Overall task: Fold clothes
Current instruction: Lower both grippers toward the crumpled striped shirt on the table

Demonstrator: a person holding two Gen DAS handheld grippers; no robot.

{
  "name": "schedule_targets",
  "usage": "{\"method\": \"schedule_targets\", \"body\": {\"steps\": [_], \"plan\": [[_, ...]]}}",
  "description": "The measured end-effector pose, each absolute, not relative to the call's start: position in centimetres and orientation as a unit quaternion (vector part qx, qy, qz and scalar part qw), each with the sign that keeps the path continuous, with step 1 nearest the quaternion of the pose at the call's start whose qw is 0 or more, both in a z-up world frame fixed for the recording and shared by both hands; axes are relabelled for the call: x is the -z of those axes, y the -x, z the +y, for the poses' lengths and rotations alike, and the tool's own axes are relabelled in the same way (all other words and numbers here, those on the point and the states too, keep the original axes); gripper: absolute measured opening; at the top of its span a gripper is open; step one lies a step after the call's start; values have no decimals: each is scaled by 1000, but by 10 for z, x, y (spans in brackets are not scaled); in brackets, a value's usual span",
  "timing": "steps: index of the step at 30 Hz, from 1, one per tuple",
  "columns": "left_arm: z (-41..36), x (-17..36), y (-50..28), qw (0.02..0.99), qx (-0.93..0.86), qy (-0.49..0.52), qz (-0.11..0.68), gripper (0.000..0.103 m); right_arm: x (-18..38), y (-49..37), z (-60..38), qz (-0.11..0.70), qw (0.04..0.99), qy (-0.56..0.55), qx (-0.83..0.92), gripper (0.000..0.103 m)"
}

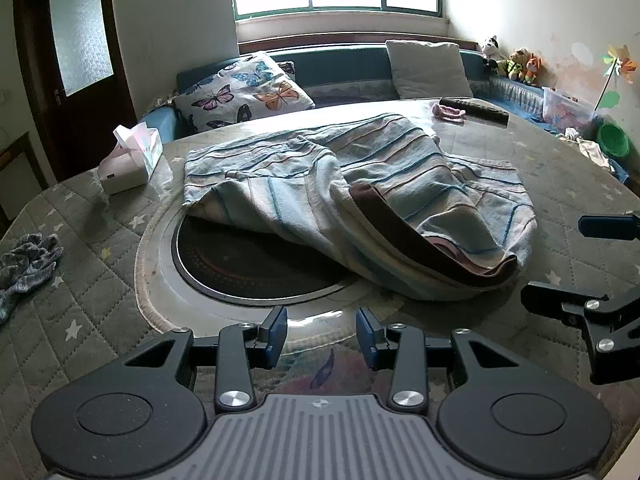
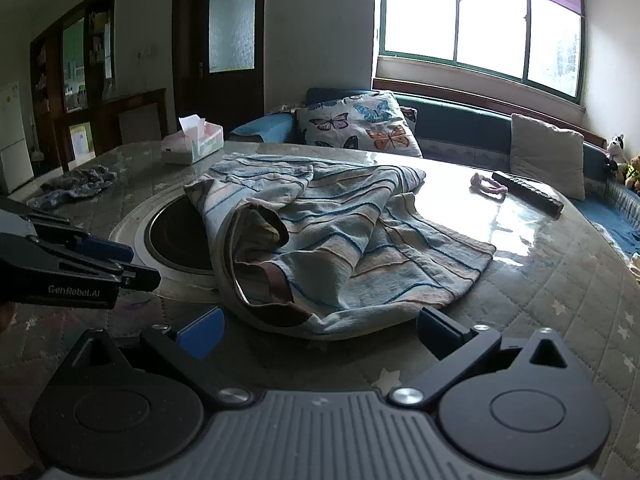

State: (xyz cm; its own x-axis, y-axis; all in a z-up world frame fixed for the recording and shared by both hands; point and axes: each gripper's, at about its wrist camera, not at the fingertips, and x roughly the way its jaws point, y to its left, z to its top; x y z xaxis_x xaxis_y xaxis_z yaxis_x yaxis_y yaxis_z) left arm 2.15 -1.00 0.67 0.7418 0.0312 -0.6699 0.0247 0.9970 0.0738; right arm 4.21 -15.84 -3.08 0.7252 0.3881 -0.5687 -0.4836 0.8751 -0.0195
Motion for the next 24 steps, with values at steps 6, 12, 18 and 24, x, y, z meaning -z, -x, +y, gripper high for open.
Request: {"method": "schedule_targets", "body": {"steps": [6, 12, 18, 24], "plan": [[-12, -8, -27, 931, -2, -45, 361, 41, 30, -47, -156, 291, 923, 85, -238, 103], [-14, -8, -32, 930, -4, -55, 365, 41, 31, -53, -153, 295, 921, 86, -239, 103], [-13, -11, -34, 931, -8, -60, 359, 41, 29, -61, -150, 295, 921, 84, -240, 103], [-14, -14, -38, 933, -13, -66, 353, 41, 29, -66, -146, 296, 920, 84, -243, 103]]}}
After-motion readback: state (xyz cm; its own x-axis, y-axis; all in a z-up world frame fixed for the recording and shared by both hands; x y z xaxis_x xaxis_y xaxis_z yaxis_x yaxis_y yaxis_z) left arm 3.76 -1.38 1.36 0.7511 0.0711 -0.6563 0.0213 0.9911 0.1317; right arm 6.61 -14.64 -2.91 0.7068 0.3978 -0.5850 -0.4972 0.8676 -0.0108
